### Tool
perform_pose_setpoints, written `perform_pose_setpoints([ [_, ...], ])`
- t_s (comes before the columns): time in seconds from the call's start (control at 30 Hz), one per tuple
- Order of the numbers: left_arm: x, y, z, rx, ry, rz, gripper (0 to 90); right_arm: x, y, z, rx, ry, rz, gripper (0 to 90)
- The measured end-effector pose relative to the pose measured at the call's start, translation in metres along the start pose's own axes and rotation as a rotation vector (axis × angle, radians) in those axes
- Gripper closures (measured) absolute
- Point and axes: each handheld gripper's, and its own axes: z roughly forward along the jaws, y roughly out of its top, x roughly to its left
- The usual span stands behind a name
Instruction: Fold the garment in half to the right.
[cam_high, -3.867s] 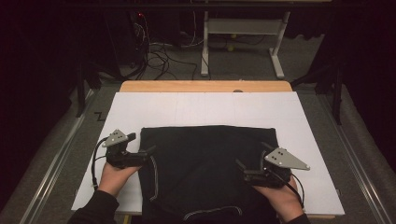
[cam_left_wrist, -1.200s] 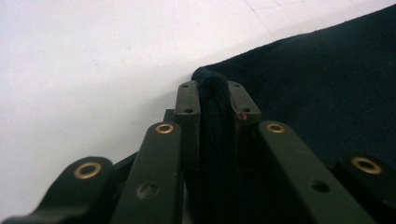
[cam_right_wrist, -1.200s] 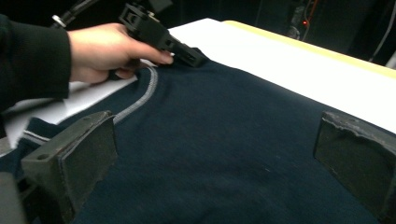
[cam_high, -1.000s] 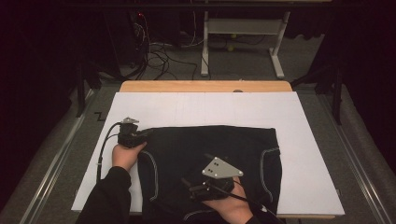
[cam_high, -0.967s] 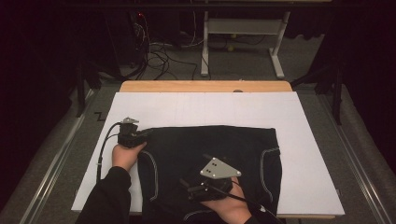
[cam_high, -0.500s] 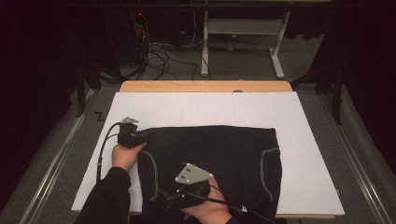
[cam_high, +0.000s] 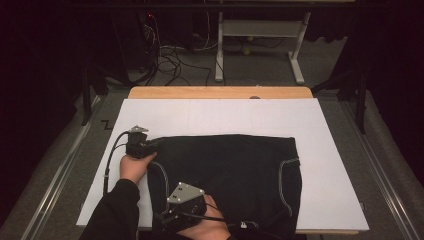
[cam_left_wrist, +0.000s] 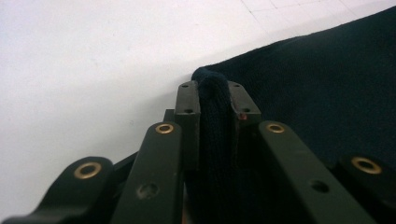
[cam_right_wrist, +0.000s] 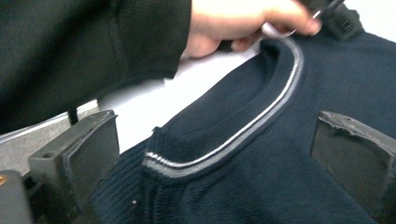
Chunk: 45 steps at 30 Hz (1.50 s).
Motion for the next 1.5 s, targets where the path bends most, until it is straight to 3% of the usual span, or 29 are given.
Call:
perform_pose_setpoints([
  [0.27,0.0,0.0,0.0,-0.001,-0.001,-0.001,73.6,0.013,-0.002,0.006,0.054,0.036,0.0,10.3],
  [0.53,0.001,0.0,0.0,-0.003,-0.005,-0.004,73.6,0.023,-0.008,0.02,0.119,0.053,-0.017,12.3],
  [0.87,0.0,0.0,0.0,-0.002,-0.001,0.0,73.5,0.034,-0.007,0.036,0.182,0.002,-0.081,7.2],
  [1.03,0.0,0.0,0.0,0.0,0.001,0.001,73.5,0.036,-0.005,0.039,0.187,-0.025,-0.059,8.5],
  [1.13,0.0,0.0,0.0,-0.001,0.0,0.0,73.5,0.039,-0.005,0.039,0.191,-0.071,-0.072,14.8],
  [1.3,0.0,0.0,0.0,0.0,0.0,0.004,73.5,0.04,-0.005,0.038,0.196,-0.097,-0.078,22.2],
  [1.5,0.0,0.0,0.0,-0.001,-0.002,0.0,73.5,0.034,-0.005,0.032,0.19,-0.121,-0.072,42.9],
])
